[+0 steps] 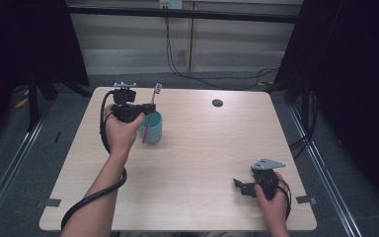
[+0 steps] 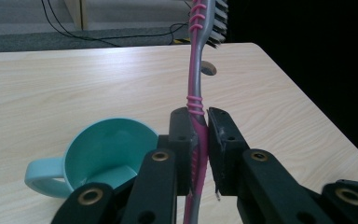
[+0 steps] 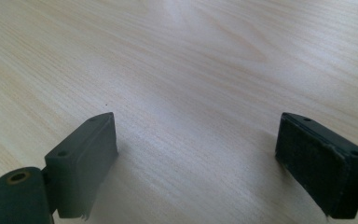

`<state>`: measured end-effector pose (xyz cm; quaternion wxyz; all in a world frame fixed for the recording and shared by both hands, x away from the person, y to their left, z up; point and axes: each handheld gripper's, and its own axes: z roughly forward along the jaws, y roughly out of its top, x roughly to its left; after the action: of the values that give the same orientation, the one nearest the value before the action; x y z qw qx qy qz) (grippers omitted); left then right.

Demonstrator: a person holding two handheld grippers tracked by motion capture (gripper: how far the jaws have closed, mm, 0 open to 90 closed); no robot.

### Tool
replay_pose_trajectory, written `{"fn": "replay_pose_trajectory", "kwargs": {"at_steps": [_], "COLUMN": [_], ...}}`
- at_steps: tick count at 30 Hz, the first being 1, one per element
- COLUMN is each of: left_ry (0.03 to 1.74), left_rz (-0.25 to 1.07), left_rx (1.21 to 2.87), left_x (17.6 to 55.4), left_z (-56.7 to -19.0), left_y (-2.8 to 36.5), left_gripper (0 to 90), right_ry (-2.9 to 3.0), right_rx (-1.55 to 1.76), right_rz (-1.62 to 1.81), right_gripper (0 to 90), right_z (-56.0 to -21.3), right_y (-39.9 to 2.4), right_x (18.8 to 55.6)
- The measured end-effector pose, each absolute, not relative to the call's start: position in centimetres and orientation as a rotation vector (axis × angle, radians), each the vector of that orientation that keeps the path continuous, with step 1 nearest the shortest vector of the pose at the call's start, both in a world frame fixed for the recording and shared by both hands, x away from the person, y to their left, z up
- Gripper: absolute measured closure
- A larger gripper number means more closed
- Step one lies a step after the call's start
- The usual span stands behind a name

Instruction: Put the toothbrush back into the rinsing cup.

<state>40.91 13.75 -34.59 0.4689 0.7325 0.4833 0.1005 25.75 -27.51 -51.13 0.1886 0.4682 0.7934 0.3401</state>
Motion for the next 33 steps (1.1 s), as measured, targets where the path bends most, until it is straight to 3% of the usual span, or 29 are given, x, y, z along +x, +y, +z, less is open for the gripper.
{"fn": "replay_pose_trajectory", "kwargs": {"at_steps": [33], "left_ry": [1.167], "left_rz": [0.297], "left_rx": [1.702], "left_x": [42.9], "left_z": [-33.8], "left_y": [13.8], "left_gripper": [80.8], "right_ry": [2.231], "right_rx": [1.318], "right_rz": [0.957], "right_gripper": [12.1], "right_z": [-51.1], "right_y": [-27.5], "right_x": [25.7]}}
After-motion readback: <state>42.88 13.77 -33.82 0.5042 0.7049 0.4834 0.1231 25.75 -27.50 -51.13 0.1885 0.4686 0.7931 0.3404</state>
